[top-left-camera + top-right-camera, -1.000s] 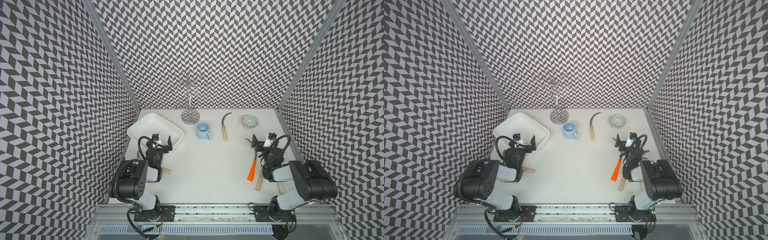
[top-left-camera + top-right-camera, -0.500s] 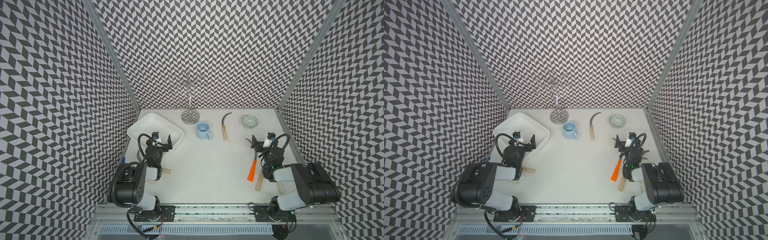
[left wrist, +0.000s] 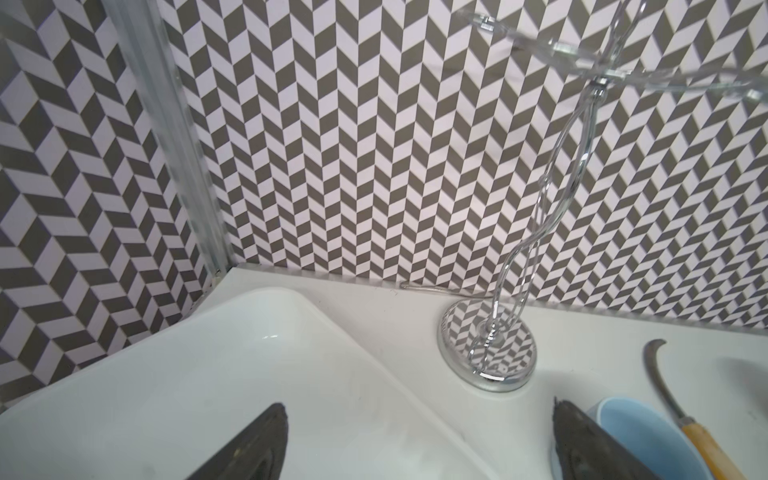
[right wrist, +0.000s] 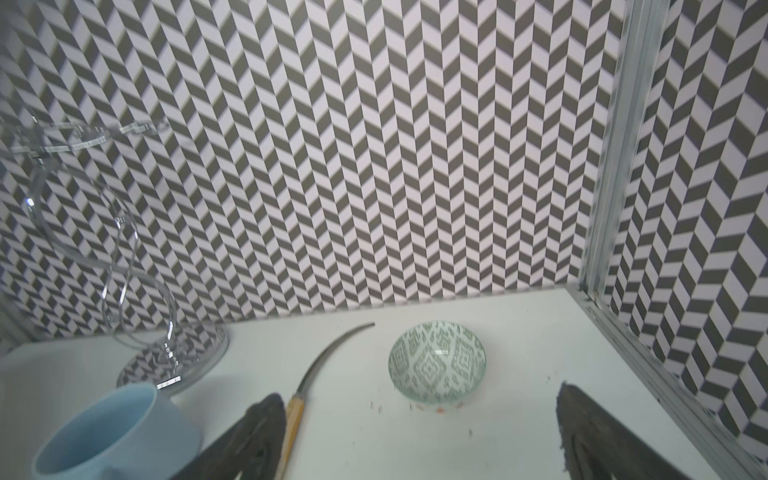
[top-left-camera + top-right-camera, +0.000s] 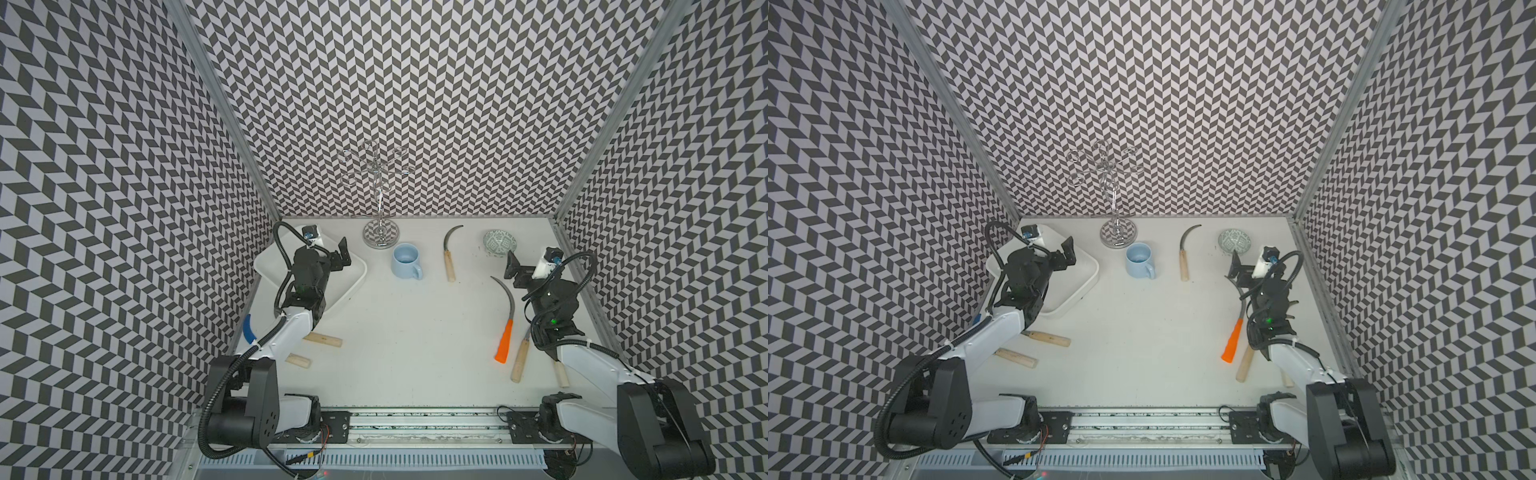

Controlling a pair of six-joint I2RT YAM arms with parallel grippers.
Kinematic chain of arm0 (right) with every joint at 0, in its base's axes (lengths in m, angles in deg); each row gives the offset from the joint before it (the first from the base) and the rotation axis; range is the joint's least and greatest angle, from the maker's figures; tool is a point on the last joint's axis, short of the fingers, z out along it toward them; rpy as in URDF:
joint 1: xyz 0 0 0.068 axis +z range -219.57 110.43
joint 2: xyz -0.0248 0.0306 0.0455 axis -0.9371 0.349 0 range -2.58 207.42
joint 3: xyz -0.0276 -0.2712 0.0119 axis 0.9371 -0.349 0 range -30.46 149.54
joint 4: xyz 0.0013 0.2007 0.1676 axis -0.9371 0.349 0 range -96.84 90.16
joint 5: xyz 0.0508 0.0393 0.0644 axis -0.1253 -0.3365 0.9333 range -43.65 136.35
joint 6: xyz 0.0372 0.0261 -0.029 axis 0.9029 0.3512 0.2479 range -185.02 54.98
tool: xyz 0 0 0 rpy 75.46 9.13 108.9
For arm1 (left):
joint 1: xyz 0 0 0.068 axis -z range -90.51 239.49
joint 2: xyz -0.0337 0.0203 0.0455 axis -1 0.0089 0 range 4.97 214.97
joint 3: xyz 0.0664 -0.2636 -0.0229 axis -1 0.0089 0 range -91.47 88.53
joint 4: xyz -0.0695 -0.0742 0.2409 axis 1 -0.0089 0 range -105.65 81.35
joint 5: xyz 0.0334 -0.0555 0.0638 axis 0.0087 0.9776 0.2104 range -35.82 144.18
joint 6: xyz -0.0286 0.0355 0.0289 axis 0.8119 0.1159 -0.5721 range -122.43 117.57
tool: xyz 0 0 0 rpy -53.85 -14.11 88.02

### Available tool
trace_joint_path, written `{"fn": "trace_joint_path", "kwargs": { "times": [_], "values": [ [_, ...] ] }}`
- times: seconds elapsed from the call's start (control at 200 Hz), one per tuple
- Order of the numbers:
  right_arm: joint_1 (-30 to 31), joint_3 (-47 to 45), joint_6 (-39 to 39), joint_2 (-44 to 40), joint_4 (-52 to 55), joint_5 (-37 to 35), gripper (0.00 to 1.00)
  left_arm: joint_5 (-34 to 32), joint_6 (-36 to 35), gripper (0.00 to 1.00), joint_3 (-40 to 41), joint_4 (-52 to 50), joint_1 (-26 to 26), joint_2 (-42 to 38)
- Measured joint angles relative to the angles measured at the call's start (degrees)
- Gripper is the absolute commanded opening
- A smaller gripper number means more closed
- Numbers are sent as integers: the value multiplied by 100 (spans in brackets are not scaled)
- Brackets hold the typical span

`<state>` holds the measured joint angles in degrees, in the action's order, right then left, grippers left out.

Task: Put small sickles into storage boxes
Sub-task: Move the distractor to the center of the board.

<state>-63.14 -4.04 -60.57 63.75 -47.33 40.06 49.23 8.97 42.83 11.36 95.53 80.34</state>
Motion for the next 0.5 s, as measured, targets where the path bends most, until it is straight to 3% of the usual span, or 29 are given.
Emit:
{"fn": "trace_joint_path", "kwargs": {
  "times": [0.125,0.305,0.501],
  "values": [
    [48,643,372,-131,955,31,100,188,616,100,-774,-981,20,-109],
    [229,1121,640,-334,2055,28,100,763,1294,99,-920,-1985,129,-494],
    [422,1215,896,-439,2623,-2,100,1102,1377,98,-1392,-3036,1137,-422]
  ]
}}
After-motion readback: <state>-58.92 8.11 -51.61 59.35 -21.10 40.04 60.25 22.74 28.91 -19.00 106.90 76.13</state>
